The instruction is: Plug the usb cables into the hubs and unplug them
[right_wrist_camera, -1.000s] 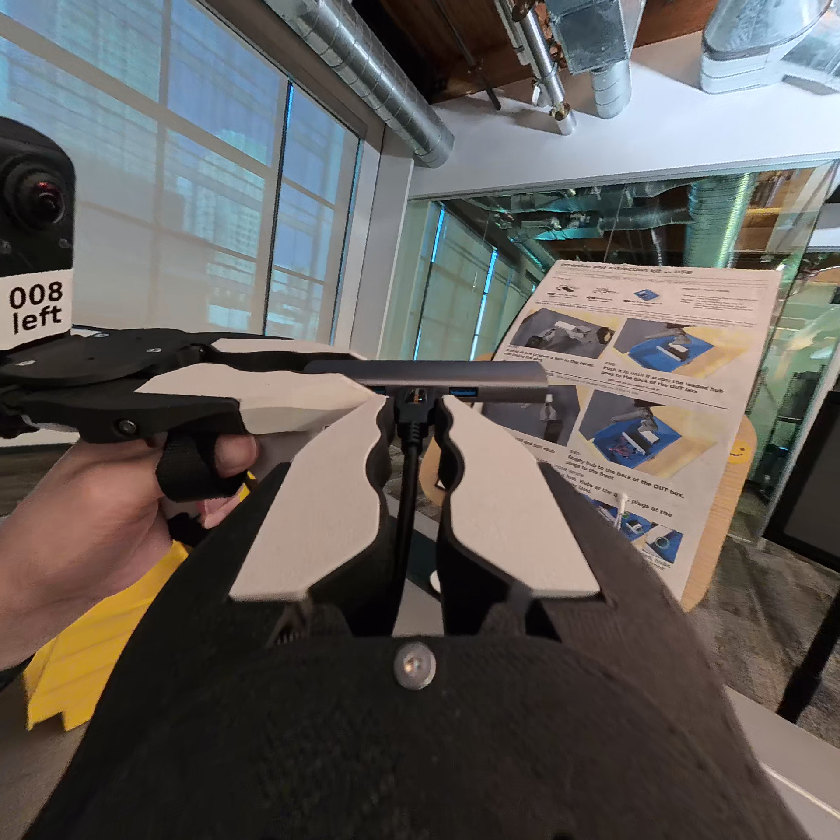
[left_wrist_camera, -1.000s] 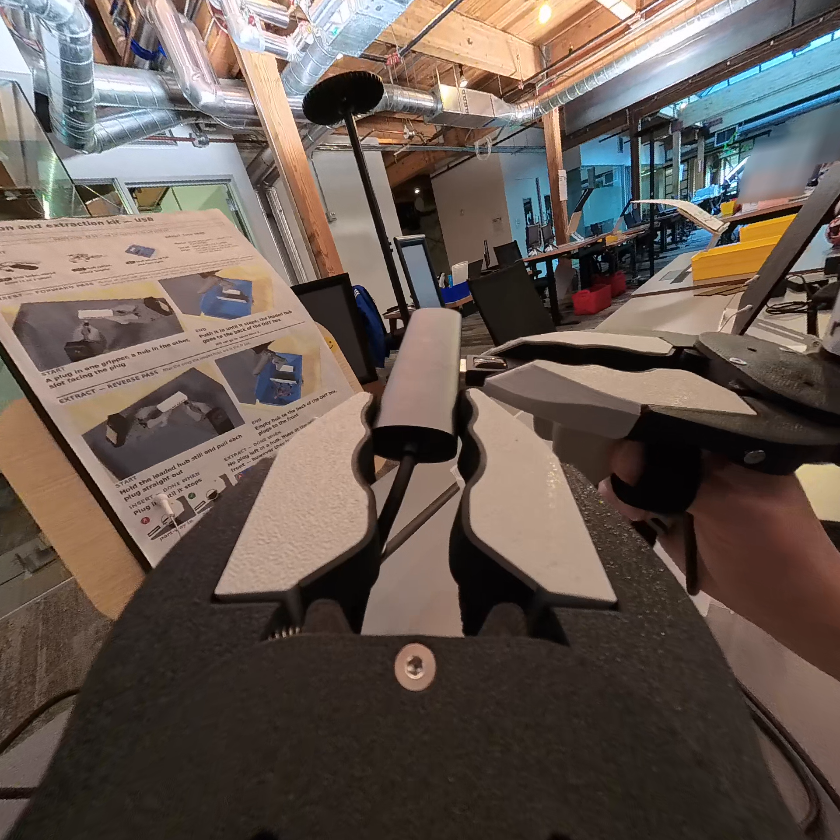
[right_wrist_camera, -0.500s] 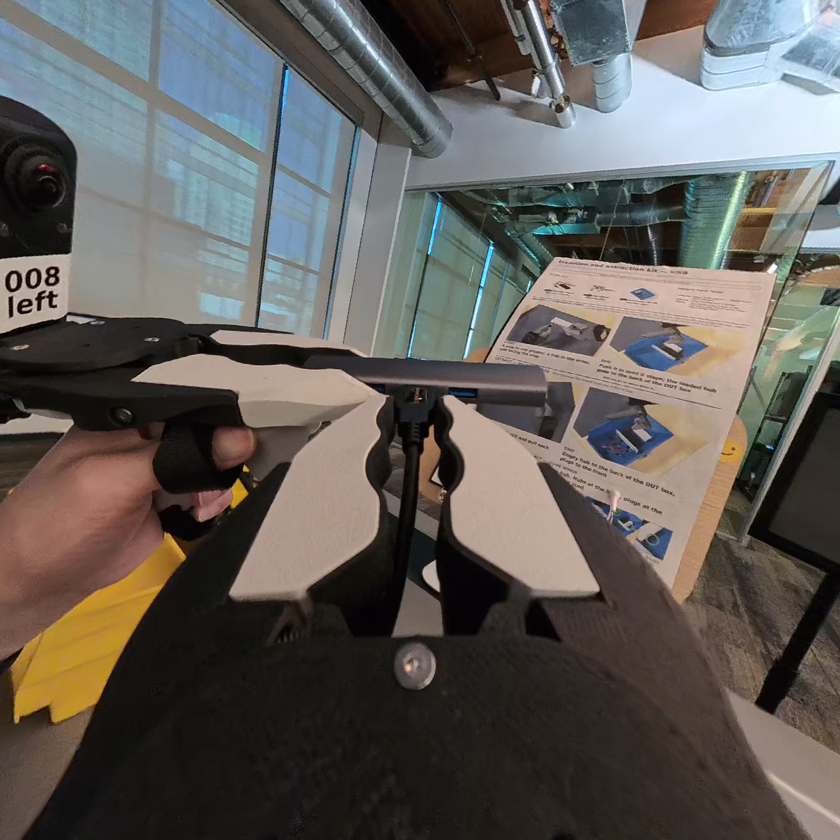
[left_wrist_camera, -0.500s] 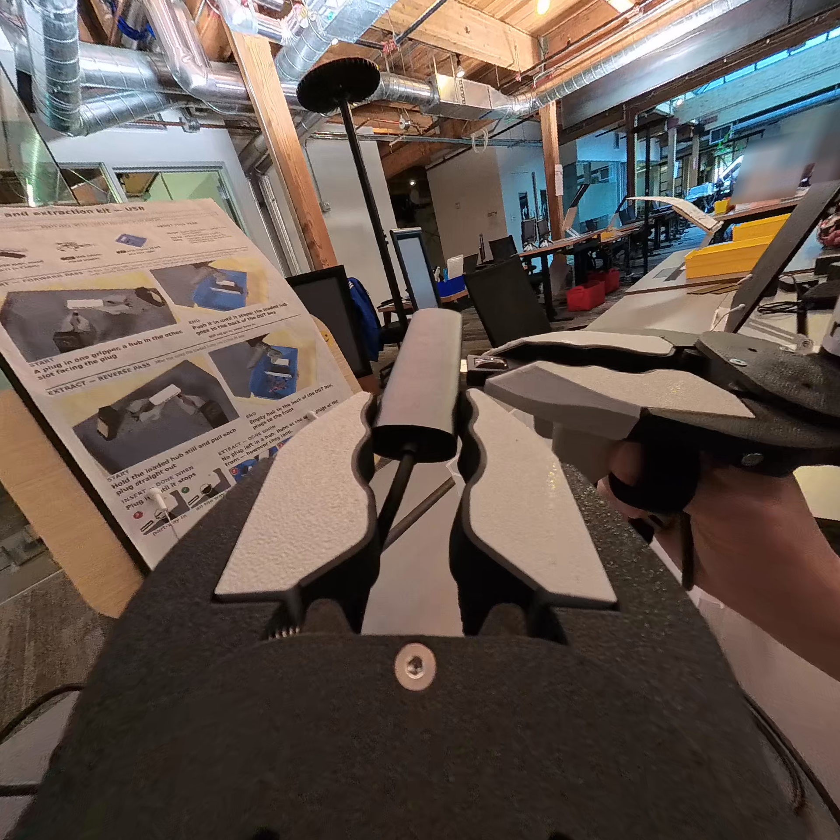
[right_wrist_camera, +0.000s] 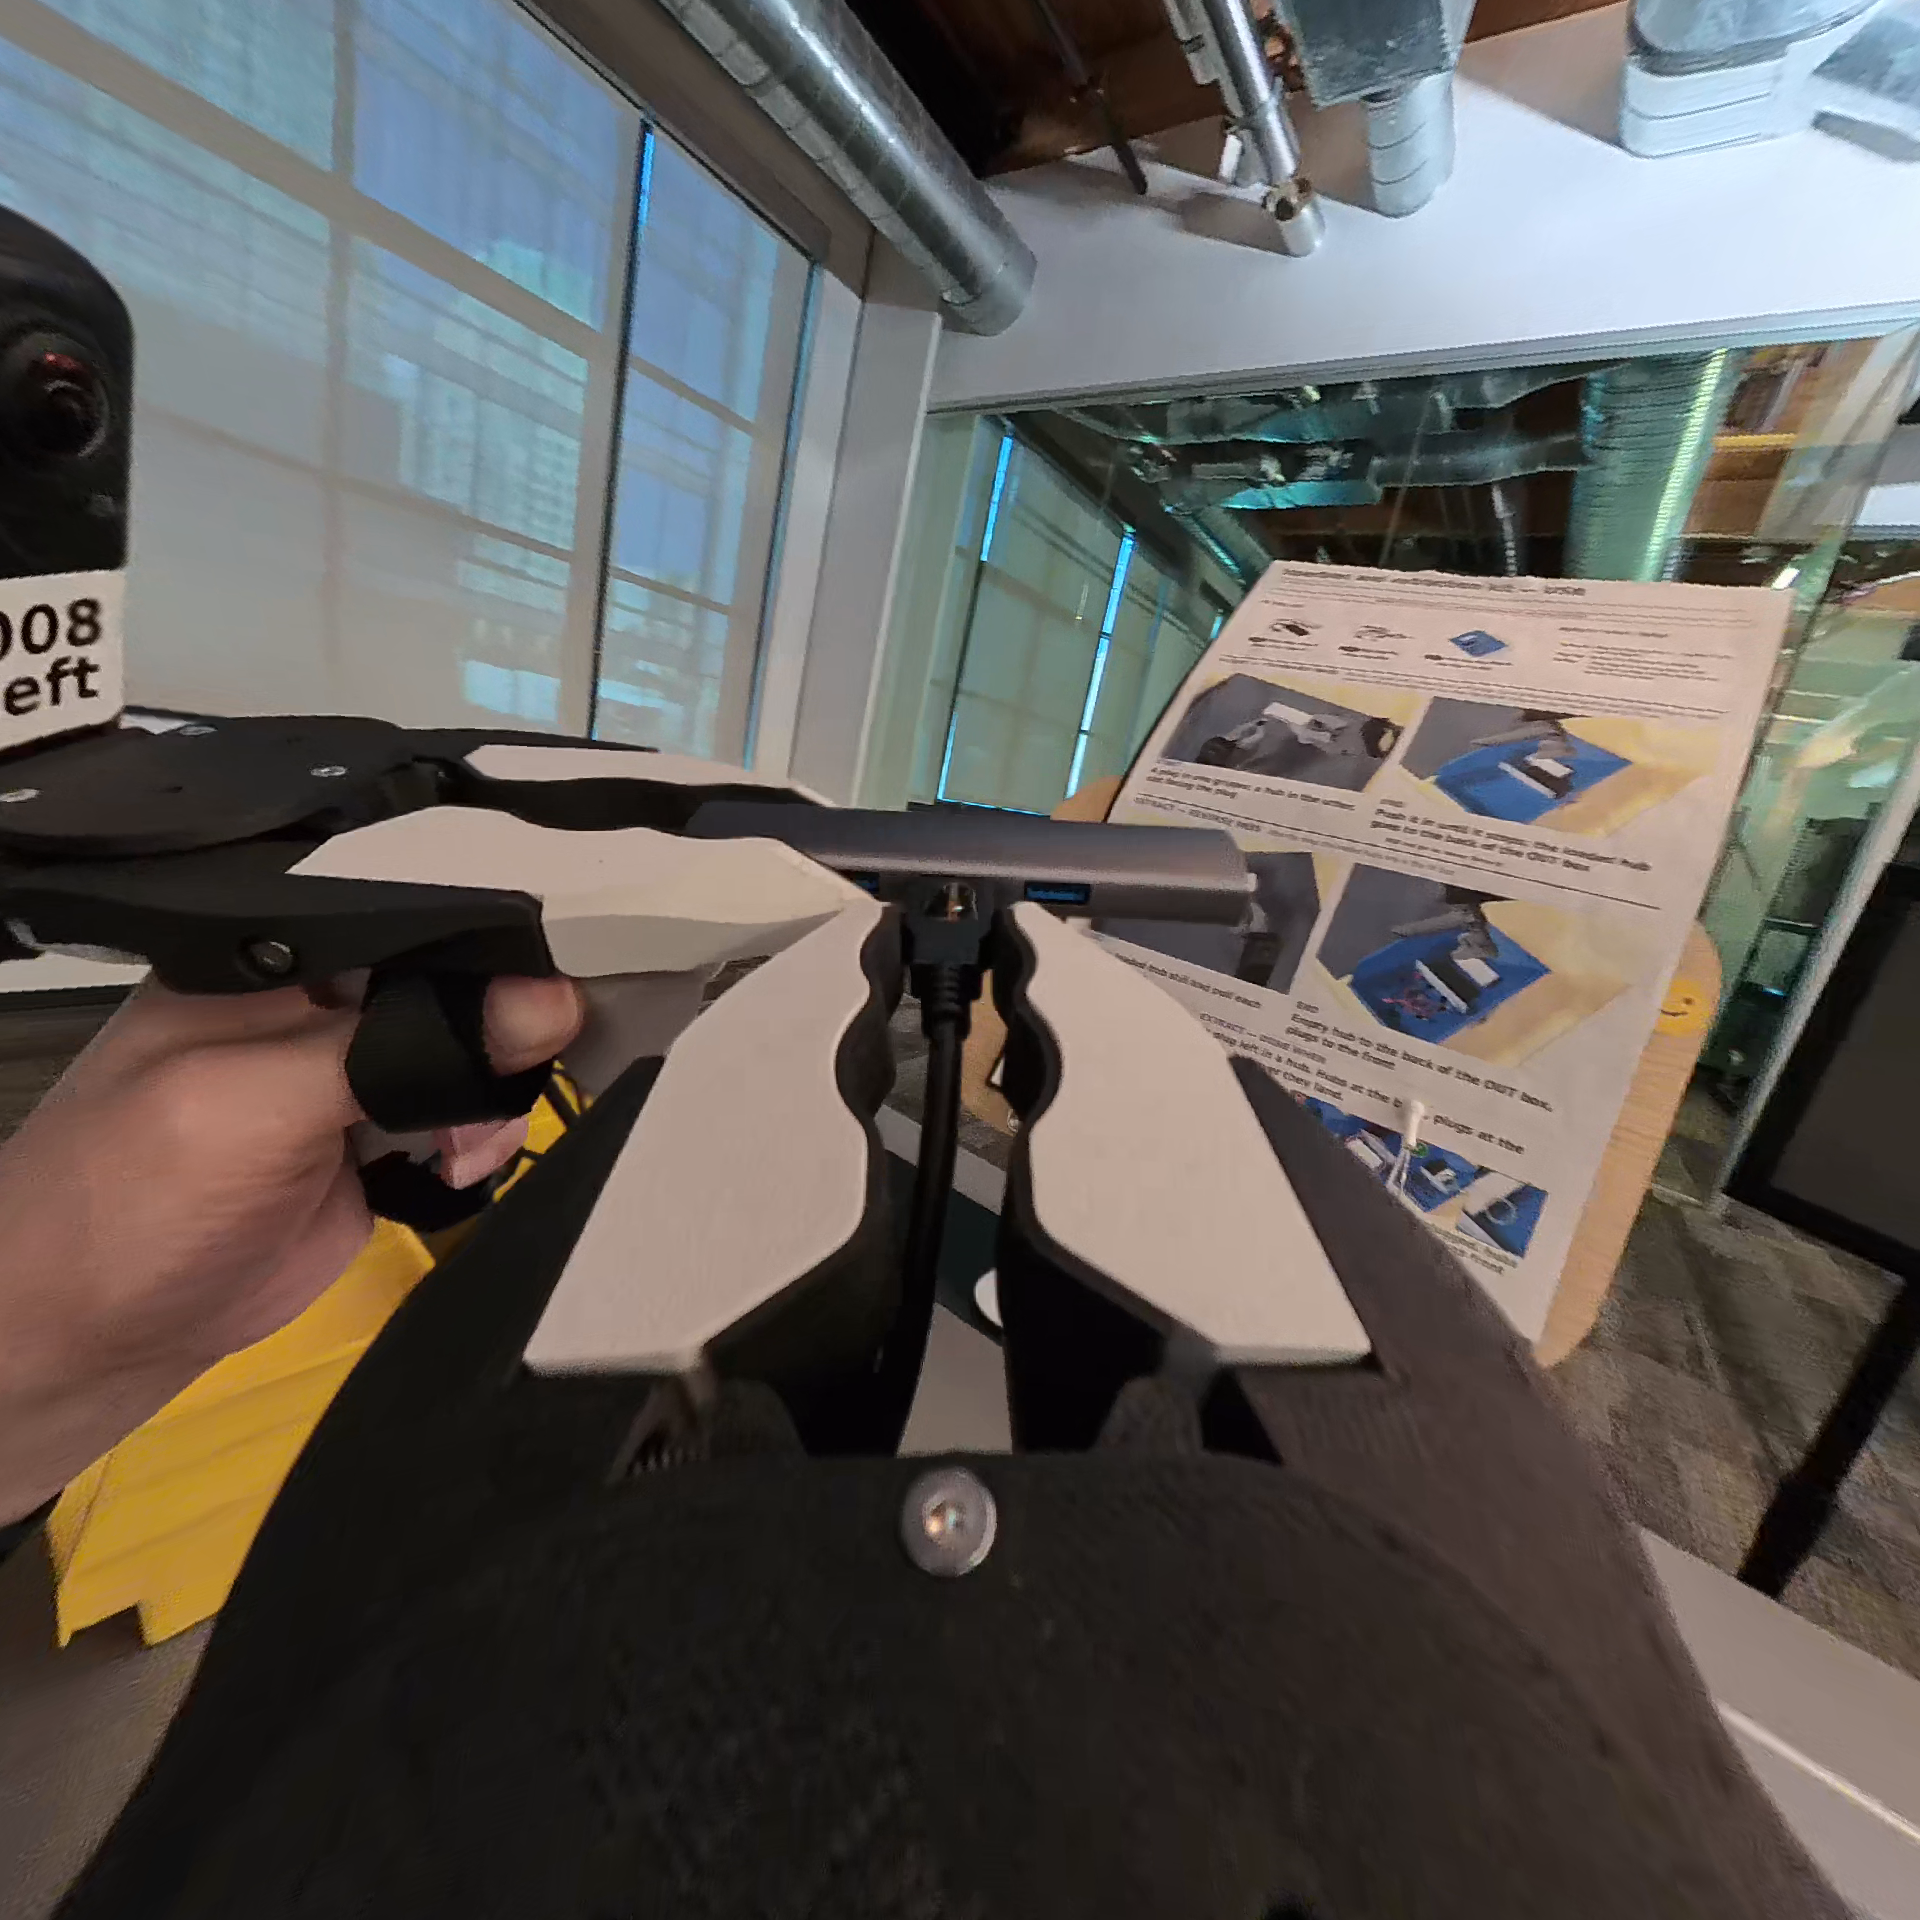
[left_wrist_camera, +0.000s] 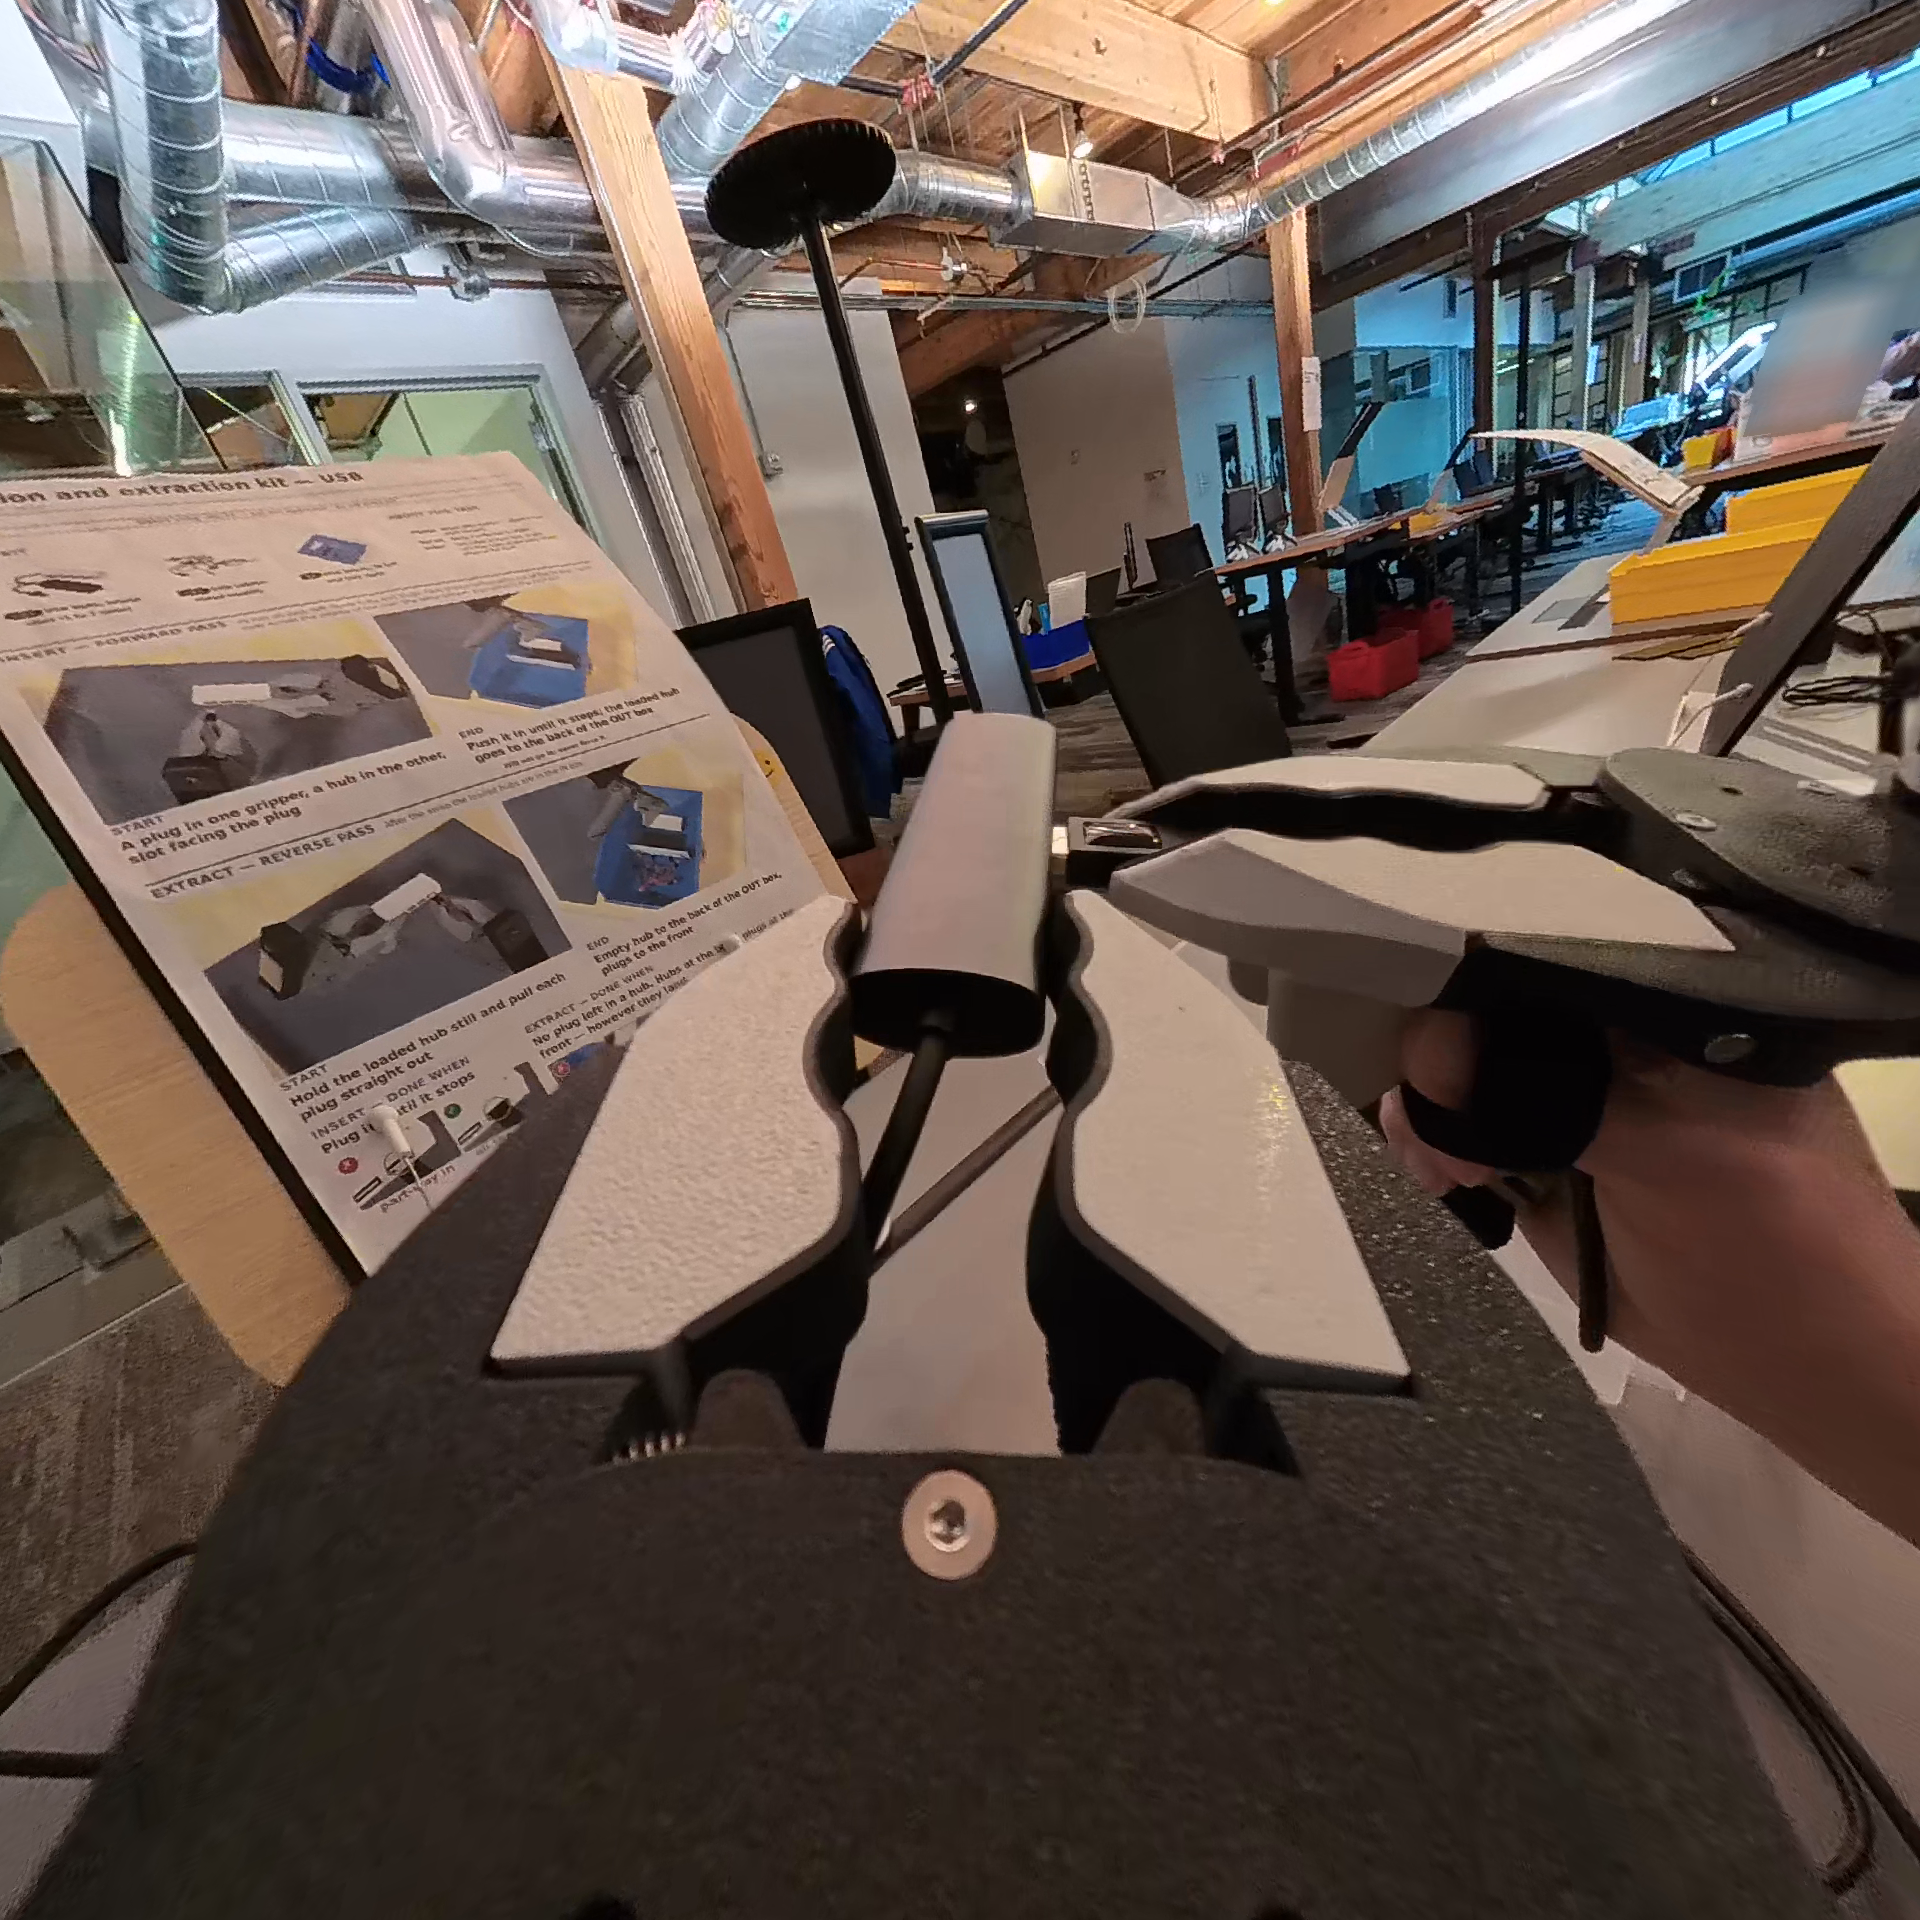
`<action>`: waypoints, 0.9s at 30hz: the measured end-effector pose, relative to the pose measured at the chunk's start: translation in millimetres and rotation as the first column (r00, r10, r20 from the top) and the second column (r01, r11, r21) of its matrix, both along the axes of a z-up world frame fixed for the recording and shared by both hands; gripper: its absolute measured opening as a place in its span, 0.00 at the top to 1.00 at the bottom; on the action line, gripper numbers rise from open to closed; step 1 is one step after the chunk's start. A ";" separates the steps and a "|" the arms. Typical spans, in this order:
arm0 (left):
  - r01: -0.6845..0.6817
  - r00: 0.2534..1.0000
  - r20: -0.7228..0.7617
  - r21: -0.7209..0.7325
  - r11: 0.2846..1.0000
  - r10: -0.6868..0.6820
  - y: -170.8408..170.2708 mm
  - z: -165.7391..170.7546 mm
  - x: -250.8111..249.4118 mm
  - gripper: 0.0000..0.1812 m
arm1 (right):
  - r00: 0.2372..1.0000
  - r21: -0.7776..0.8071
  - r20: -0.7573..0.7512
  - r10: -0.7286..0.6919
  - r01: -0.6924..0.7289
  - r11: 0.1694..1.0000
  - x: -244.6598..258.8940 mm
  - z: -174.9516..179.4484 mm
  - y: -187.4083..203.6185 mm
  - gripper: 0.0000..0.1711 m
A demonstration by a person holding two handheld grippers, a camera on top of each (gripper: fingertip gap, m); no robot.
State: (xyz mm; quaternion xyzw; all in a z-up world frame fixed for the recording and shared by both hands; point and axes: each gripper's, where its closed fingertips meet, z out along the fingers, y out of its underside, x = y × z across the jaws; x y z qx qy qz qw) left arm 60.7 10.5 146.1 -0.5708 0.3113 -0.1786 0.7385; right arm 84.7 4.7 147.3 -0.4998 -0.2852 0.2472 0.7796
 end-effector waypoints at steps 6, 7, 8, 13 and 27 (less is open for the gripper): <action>-0.034 0.999 0.010 0.018 0.999 0.034 1.3 1.6 -2.0 0.81 | 0.997 -0.008 -0.034 -0.069 0.069 0.998 -1.8 2.4 1.2 0.90; -0.029 0.999 0.015 0.014 0.999 0.029 1.8 1.5 -2.7 0.81 | 0.997 -0.008 -0.029 -0.073 0.073 0.997 -2.6 2.2 1.3 0.90; -0.030 0.999 0.017 0.014 0.999 0.030 2.0 1.2 -3.7 0.81 | 0.997 -0.009 -0.026 -0.076 0.076 0.997 -3.1 2.2 1.4 0.90; -0.030 1.000 0.004 0.024 0.999 0.030 0.6 2.7 -3.0 0.81 | 0.993 0.014 -0.004 -0.114 0.114 0.993 -2.1 3.2 -0.4 0.90; -0.049 0.998 -0.039 0.053 0.997 0.051 -2.7 4.7 -1.8 0.81 | 0.998 0.044 0.050 0.041 -0.043 0.998 0.2 4.2 -2.5 0.90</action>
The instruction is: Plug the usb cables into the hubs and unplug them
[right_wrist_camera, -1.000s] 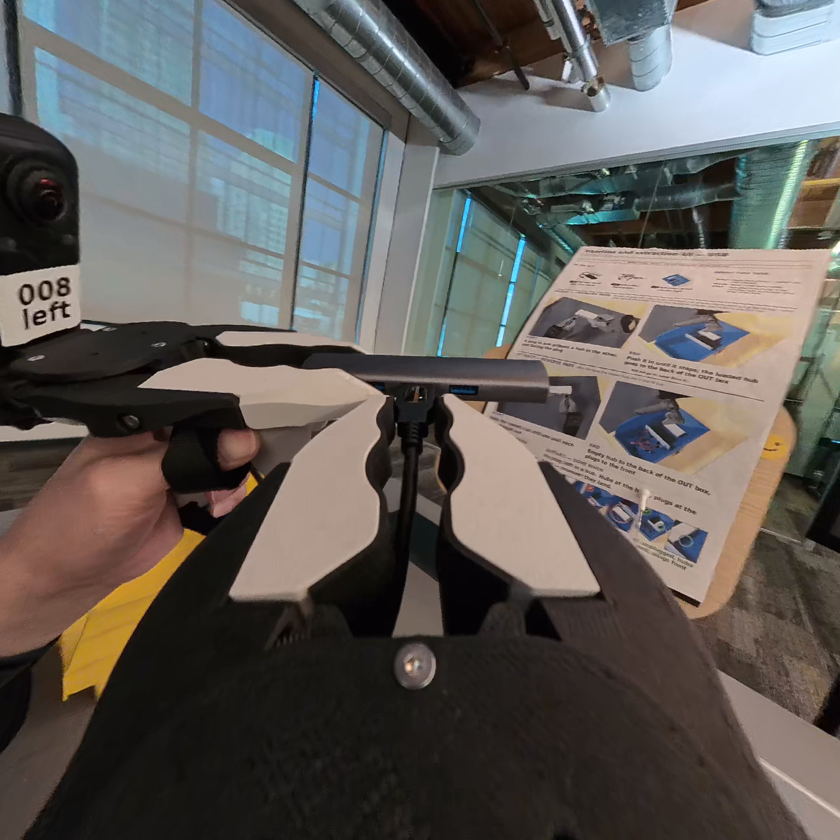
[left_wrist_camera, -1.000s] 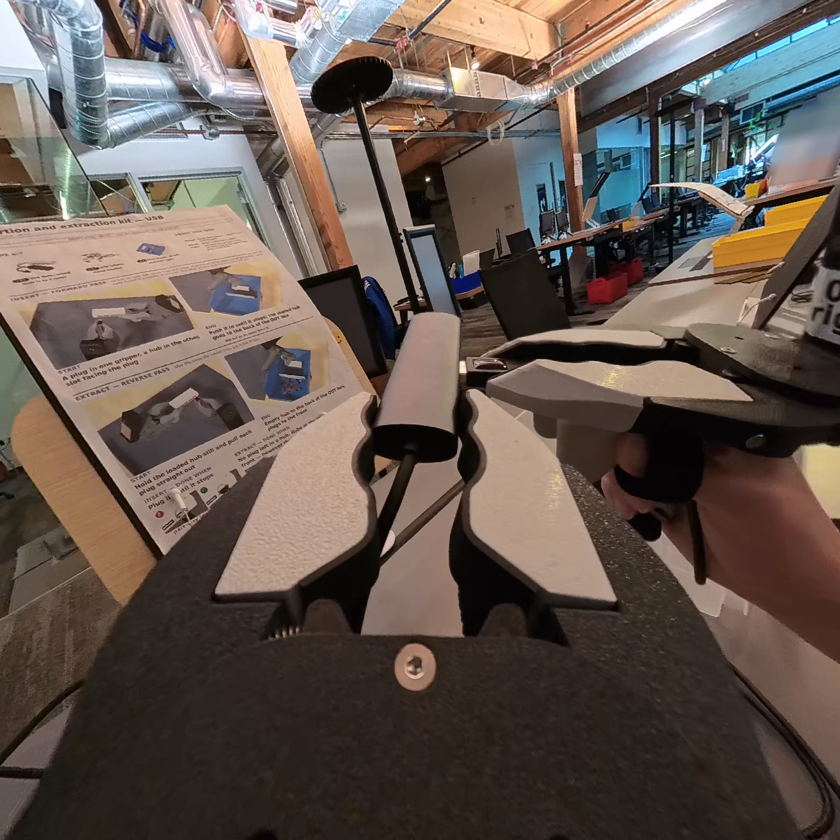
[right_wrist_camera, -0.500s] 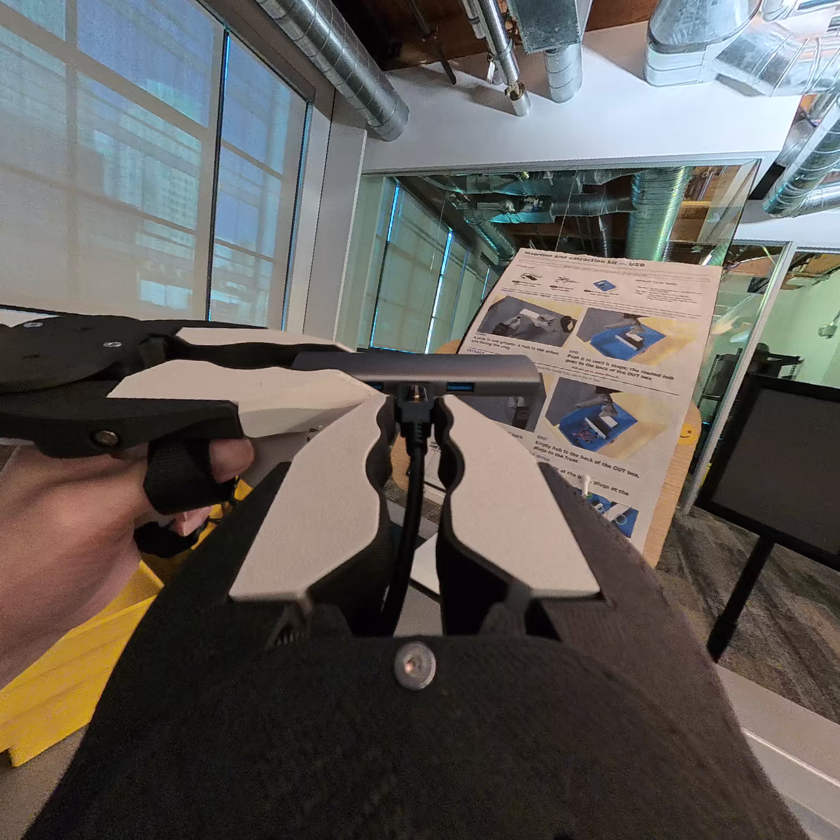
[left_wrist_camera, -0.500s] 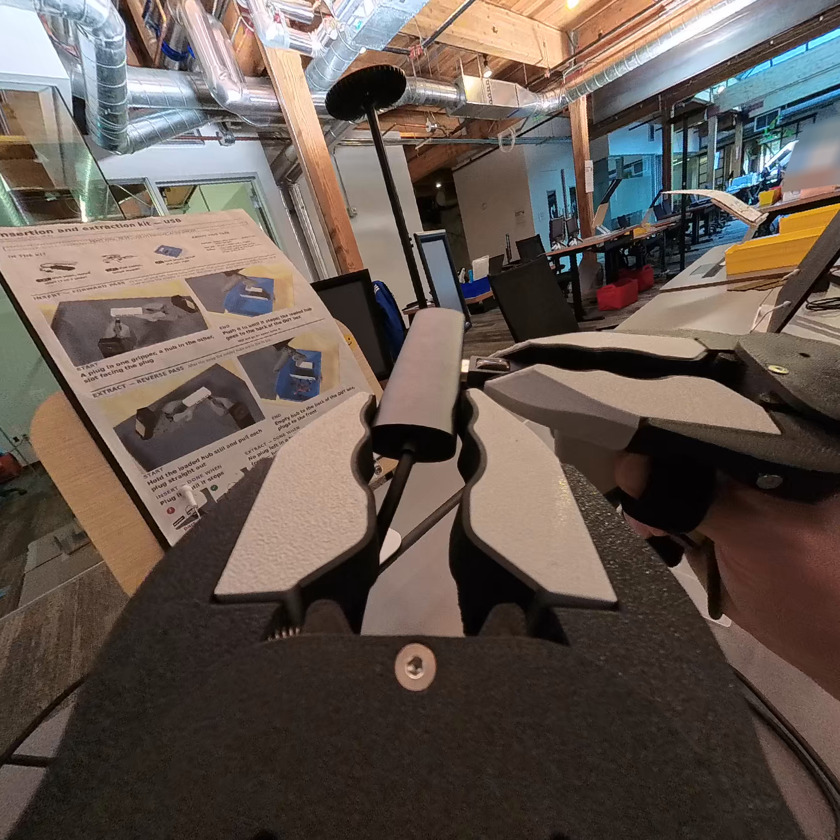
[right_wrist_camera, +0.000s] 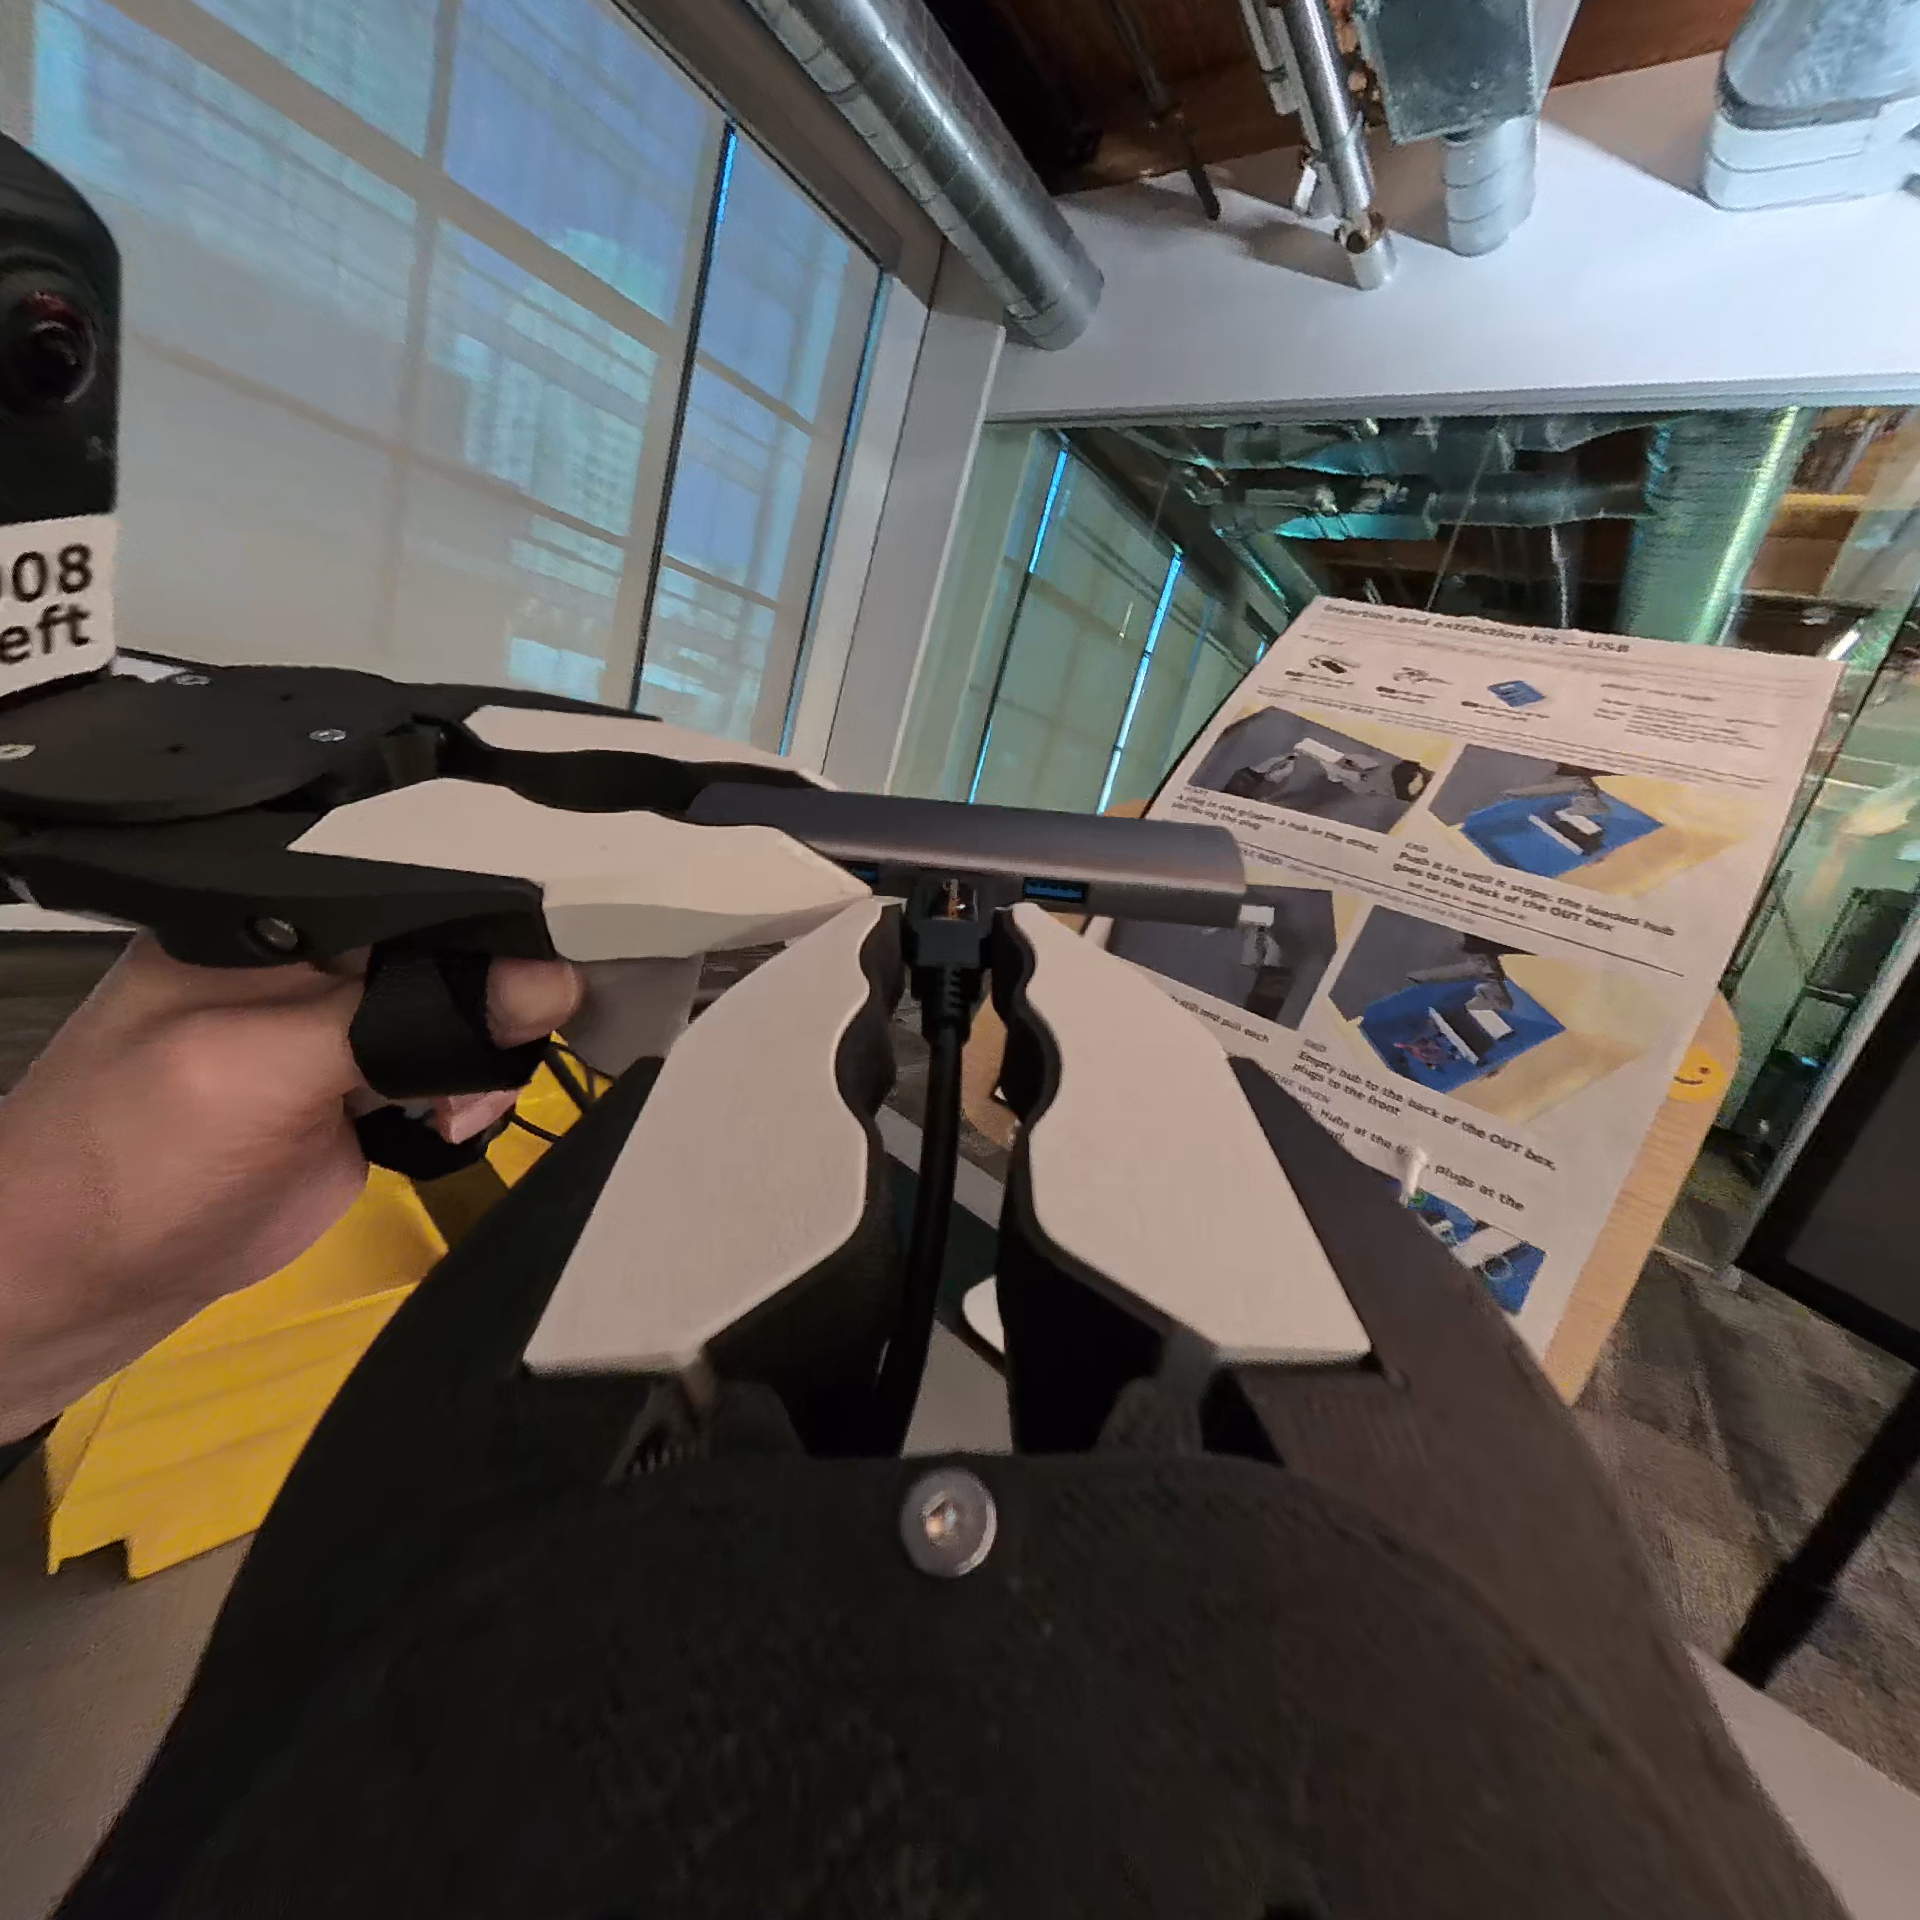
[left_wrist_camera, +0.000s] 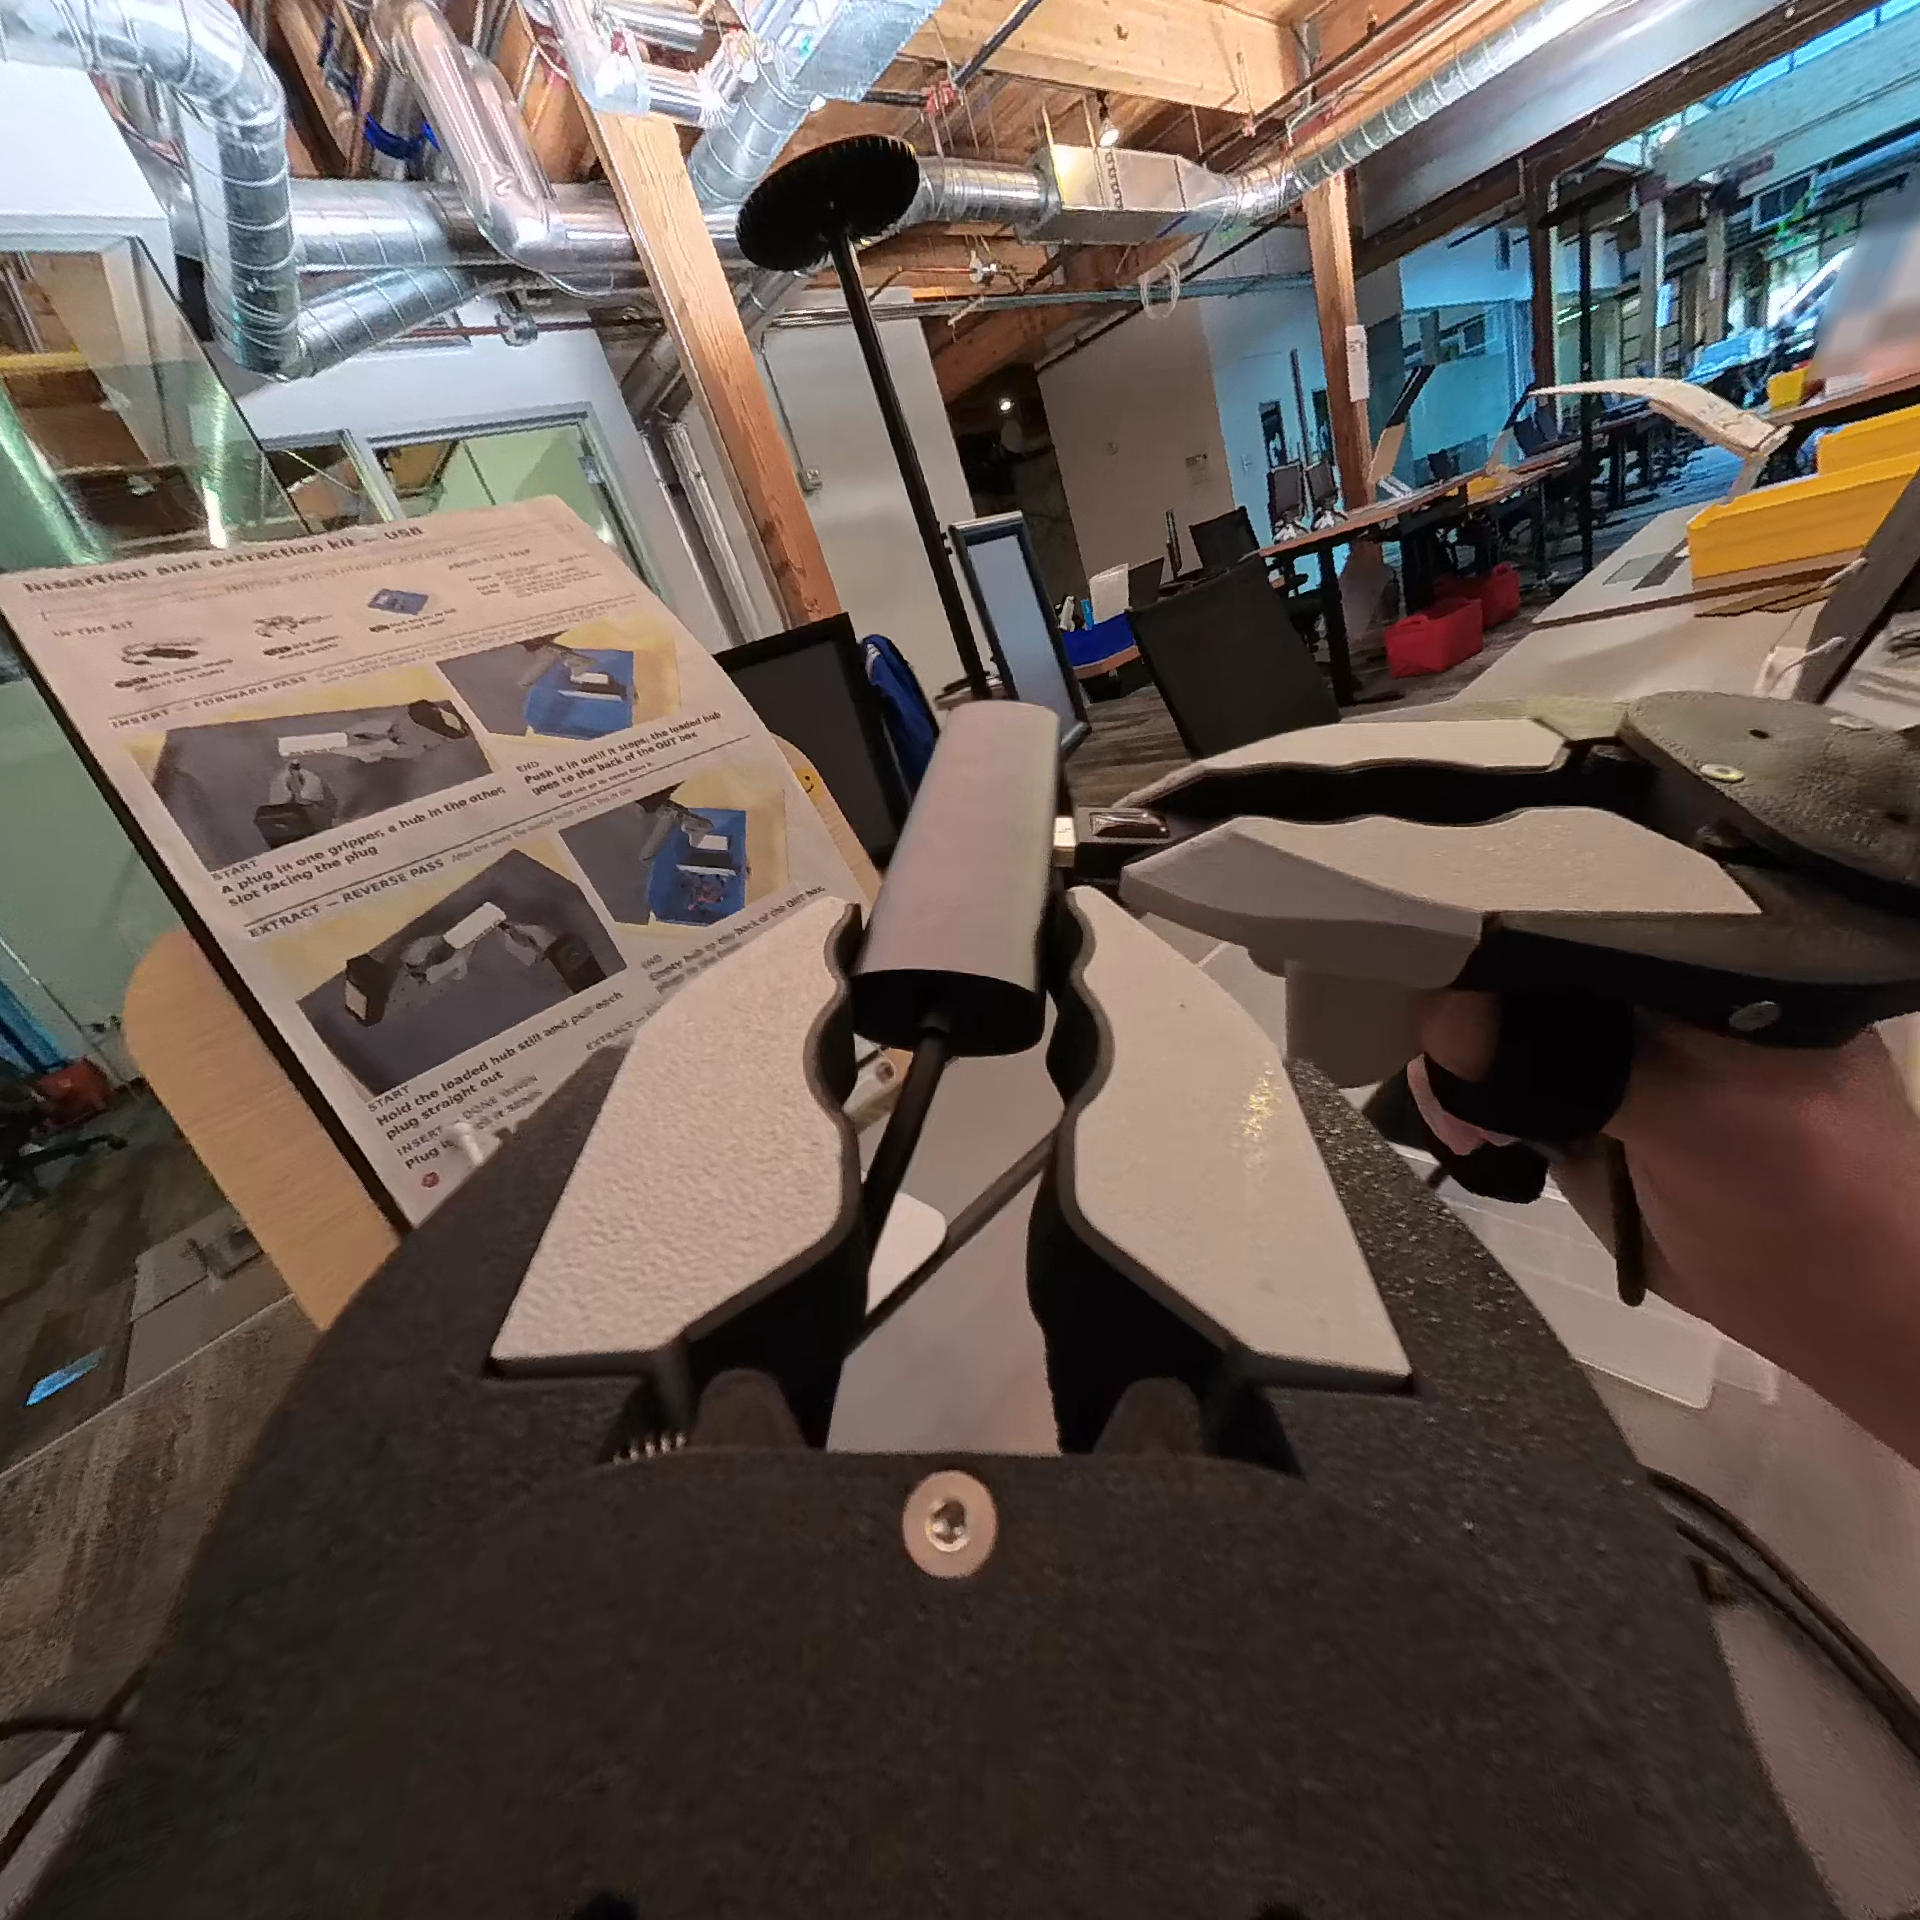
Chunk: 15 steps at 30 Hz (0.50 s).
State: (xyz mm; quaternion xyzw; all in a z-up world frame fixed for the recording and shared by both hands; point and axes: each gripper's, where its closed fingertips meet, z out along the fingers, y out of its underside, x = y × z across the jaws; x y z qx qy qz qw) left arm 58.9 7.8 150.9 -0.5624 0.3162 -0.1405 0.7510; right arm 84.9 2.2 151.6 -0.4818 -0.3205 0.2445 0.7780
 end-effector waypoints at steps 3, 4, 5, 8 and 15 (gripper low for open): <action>-0.003 1.000 0.019 -0.008 1.000 0.004 1.6 0.8 -1.2 0.81 | 0.997 0.003 -0.008 -0.077 0.077 0.997 -2.0 1.4 0.5 0.90; -0.001 0.999 0.034 -0.011 1.000 0.001 1.9 1.3 -2.5 0.81 | 0.994 0.012 -0.001 -0.112 0.112 0.994 -3.3 1.7 0.5 0.90; -0.003 0.999 0.033 -0.012 1.000 0.004 2.1 1.4 -3.5 0.81 | 0.993 0.011 -0.003 -0.121 0.121 0.993 -4.1 1.8 0.1 0.90; -0.011 1.000 0.018 -0.007 1.000 0.011 2.0 0.9 -3.7 0.81 | 0.991 -0.006 -0.010 -0.134 0.134 0.991 -3.4 0.4 0.6 0.90; 0.000 1.000 0.007 -0.011 1.000 0.000 1.9 0.4 -0.3 0.81 | 0.983 -0.004 0.002 -0.184 0.184 0.983 -0.6 0.0 -0.6 0.90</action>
